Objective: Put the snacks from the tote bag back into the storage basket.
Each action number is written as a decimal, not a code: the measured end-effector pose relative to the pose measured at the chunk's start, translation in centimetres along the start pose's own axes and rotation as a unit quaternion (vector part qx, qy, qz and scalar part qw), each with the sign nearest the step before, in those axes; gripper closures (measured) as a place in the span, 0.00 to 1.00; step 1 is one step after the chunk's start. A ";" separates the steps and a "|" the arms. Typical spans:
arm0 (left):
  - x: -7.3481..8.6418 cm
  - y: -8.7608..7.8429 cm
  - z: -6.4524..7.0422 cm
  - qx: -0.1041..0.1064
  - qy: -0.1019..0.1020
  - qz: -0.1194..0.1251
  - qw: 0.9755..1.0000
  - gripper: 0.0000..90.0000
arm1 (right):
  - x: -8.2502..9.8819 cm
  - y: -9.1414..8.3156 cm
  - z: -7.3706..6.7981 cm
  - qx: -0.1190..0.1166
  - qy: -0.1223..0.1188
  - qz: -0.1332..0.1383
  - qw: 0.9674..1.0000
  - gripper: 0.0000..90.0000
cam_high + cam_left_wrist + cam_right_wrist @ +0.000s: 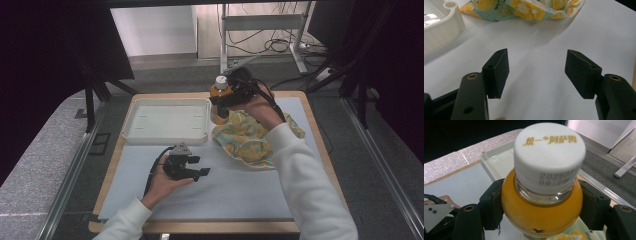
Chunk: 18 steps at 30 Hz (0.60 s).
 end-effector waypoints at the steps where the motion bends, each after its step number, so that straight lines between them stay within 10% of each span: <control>1: 0.0 0.0 0.0 0.000 0.000 0.000 1.000 0.40 | -0.1 0.2 -0.1 -0.001 0.000 0.000 1.000 0.34; 18: 0.2 0.1 0.0 0.001 0.002 -0.003 1.000 0.39 | -1.1 3.3 -0.5 -0.013 0.005 -0.001 1.000 0.34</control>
Point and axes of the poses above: each handheld gripper's, and its own axes: y roughly forward along the jaws, x roughly out of its underside, z roughly to its right, the point moved 7 cm from there along y, roughly forward along the jaws, and after that the axes turned 1 degree about -y, right-handed, at the moved point
